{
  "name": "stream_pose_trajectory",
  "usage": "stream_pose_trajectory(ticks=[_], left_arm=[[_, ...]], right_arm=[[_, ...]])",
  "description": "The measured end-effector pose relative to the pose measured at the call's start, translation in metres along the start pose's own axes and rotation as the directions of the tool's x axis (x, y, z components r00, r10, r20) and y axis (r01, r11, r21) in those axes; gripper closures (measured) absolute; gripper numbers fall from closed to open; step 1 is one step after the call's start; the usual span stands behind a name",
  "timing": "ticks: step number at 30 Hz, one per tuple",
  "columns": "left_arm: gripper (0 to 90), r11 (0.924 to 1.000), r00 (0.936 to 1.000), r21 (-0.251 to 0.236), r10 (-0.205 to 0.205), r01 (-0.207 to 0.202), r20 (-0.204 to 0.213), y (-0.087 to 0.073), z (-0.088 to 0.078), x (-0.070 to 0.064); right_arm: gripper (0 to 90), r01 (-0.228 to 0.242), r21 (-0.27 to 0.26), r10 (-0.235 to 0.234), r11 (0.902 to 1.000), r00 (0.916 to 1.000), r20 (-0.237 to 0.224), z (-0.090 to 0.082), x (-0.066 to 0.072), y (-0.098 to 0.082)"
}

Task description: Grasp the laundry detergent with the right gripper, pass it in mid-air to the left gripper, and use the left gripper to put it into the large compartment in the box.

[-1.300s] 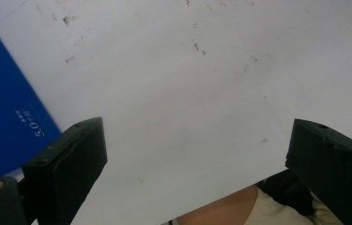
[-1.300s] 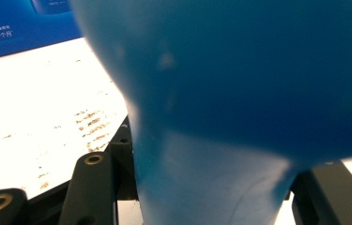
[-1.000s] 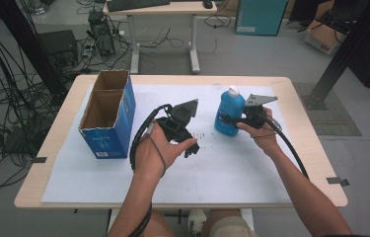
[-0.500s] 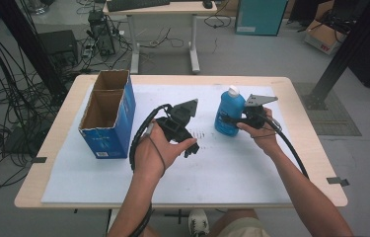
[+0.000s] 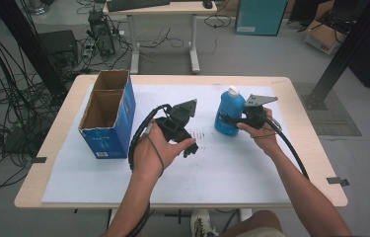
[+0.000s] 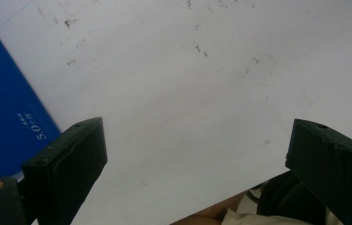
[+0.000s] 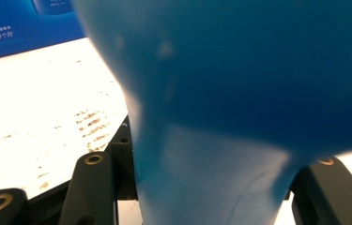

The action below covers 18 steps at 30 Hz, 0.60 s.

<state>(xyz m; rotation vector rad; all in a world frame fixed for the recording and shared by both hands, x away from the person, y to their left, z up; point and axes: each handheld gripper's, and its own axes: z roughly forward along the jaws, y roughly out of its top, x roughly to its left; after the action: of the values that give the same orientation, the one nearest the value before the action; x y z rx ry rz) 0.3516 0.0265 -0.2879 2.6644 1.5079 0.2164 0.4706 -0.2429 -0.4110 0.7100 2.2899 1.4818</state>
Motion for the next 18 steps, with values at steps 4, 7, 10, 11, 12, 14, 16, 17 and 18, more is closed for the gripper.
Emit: stream_pose_trajectory(ticks=[4,7,10,11,12,14,16,17,18], left_arm=[[5.8,1.0,1.0,0.003,0.007,-0.007,-0.003,0.0,0.0,0.001],[5.8,1.0,1.0,-0.002,0.008,-0.008,0.005,0.0,-0.002,0.001],[5.9,0.9999,0.9999,-0.009,0.011,-0.011,0.008,0.001,-0.006,0.0],[5.9,0.9999,0.9999,-0.009,0.013,-0.013,0.006,0.002,-0.007,0.0],[5.8,0.9998,0.9998,-0.009,0.018,-0.018,0.005,0.002,-0.009,-0.002],[5.9,0.9998,0.9998,-0.009,0.018,-0.018,0.009,0.003,-0.01,-0.003],[5.9,0.9997,0.9997,-0.01,0.025,-0.024,0.01,0.004,-0.011,-0.004],[5.9,0.9996,0.9995,-0.011,0.027,-0.027,0.013,0.004,-0.011,-0.005],[5.9,0.9995,0.9995,-0.013,0.029,-0.029,0.015,0.004,-0.012,-0.006]], right_arm=[[45.1,-0.001,-0.002,0.001,1.0,1.0,0.006,0.0,0.001,0.0],[45.1,-0.001,0.0,0.001,1.0,1.0,0.005,0.0,0.0,0.0],[45.0,-0.003,0.004,0.003,1.0,1.0,0.003,0.0,0.0,0.0],[44.9,-0.003,0.003,0.003,1.0,1.0,0.004,0.0,0.0,0.0],[44.9,-0.003,0.003,0.003,1.0,1.0,0.004,0.0,0.001,0.0],[44.8,-0.003,0.003,0.003,1.0,1.0,0.005,0.0,0.001,0.0],[44.6,-0.008,0.004,0.008,1.0,0.9999,0.014,0.0,0.002,0.0],[44.6,-0.008,0.004,0.008,1.0,0.9999,0.014,0.0,0.002,0.0],[44.5,-0.007,0.004,0.007,1.0,0.9998,0.02,0.0,0.002,0.0]])
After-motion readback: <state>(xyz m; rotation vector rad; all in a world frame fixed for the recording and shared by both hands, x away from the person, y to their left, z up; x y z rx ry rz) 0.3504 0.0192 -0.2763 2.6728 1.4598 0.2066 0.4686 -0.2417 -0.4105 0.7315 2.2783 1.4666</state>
